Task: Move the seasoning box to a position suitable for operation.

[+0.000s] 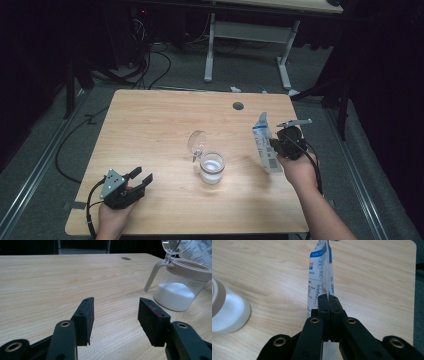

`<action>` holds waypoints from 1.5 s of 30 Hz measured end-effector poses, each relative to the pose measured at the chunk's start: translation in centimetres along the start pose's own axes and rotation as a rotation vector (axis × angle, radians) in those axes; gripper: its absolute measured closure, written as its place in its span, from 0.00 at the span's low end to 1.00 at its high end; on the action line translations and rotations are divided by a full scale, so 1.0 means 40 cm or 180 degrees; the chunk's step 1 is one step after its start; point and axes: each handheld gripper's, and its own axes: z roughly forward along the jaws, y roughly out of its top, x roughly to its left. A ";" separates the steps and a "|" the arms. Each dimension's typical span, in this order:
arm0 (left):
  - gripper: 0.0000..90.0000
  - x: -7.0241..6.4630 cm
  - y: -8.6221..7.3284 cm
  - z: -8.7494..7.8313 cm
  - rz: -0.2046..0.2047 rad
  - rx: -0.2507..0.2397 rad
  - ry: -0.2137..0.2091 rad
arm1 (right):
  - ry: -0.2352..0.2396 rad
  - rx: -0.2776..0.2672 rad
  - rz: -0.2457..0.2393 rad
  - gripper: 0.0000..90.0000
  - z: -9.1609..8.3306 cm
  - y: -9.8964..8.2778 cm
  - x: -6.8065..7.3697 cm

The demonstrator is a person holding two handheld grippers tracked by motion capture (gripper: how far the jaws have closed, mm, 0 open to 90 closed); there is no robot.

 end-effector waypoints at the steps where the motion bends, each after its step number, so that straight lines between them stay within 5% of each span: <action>1: 0.53 0.000 0.000 0.000 0.0008 0.0000 -0.0001 | -0.0006 -0.0049 -0.0015 1.00 0.000 -0.003 0.004; 20: 0.53 0.006 -0.011 0.006 0.0017 0.0107 -0.0145 | 0.0130 -0.1034 0.0177 1.00 0.015 -0.132 0.013; 45: 0.54 0.014 -0.011 -0.001 0.0067 0.0176 -0.0143 | 0.0202 -0.1997 0.0356 1.00 0.061 -0.247 0.001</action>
